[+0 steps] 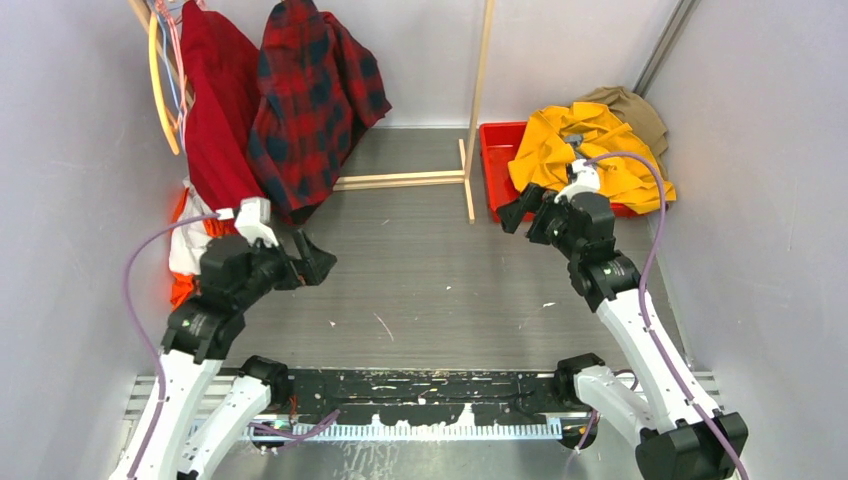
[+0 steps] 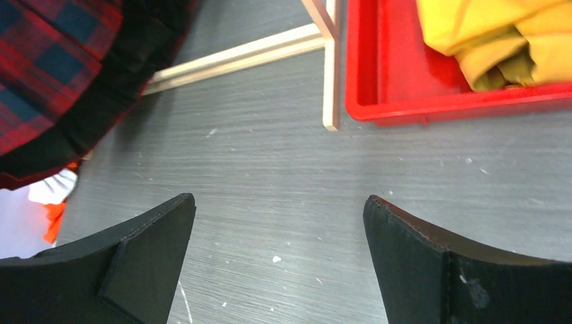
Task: Place the skirt on the hanger
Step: Reset both arms
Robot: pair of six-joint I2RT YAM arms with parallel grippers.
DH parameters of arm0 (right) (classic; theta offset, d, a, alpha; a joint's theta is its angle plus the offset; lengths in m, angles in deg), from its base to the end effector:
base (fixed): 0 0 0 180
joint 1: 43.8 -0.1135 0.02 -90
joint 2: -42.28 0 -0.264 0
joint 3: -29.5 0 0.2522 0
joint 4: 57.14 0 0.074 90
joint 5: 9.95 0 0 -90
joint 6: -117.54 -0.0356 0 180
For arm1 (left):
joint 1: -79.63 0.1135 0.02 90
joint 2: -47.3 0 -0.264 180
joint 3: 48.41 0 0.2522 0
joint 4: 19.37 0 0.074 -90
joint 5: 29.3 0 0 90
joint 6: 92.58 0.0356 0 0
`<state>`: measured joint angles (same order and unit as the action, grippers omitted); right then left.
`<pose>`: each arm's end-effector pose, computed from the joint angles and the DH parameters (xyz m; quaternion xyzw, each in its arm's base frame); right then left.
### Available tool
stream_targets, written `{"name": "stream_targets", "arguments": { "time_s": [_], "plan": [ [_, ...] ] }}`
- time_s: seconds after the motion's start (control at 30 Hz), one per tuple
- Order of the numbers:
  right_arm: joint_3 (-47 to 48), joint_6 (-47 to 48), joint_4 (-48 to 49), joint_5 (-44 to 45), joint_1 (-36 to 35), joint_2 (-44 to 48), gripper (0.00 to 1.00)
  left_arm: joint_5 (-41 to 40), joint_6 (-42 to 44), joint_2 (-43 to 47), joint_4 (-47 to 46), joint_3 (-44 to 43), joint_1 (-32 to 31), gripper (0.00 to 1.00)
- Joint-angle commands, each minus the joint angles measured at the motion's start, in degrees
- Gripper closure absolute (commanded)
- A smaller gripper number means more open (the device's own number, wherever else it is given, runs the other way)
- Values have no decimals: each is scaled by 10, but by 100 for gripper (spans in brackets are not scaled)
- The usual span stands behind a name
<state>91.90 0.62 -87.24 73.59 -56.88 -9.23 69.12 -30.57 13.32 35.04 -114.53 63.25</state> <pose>0.2004 0.0507 0.3318 0.0657 0.8119 0.2409 0.5277 0.1095 -0.0376 0.3538 -0.0431 0.8280 -0.2663 0.4916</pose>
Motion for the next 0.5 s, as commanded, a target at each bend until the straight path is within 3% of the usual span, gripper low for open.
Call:
{"name": "stream_targets", "arguments": {
  "time_s": [0.0, 0.23, 0.33, 0.47],
  "plan": [
    [-44, 5, 36, 62, -2, 27, 0, -21, -35, -12, -73, 66, -1, 1],
    [-169, 20, 178, 218, -2, 49, 0, -112, 1, -106, -198, 141, -9, 1],
    [-236, 40, 251, 343, -2, 73, 0, -171, 41, -148, -271, 163, -9, 1],
    [-326, 59, 355, 444, 0, 94, 0, -265, 114, -179, -358, 189, -9, 1]
  ]
}}
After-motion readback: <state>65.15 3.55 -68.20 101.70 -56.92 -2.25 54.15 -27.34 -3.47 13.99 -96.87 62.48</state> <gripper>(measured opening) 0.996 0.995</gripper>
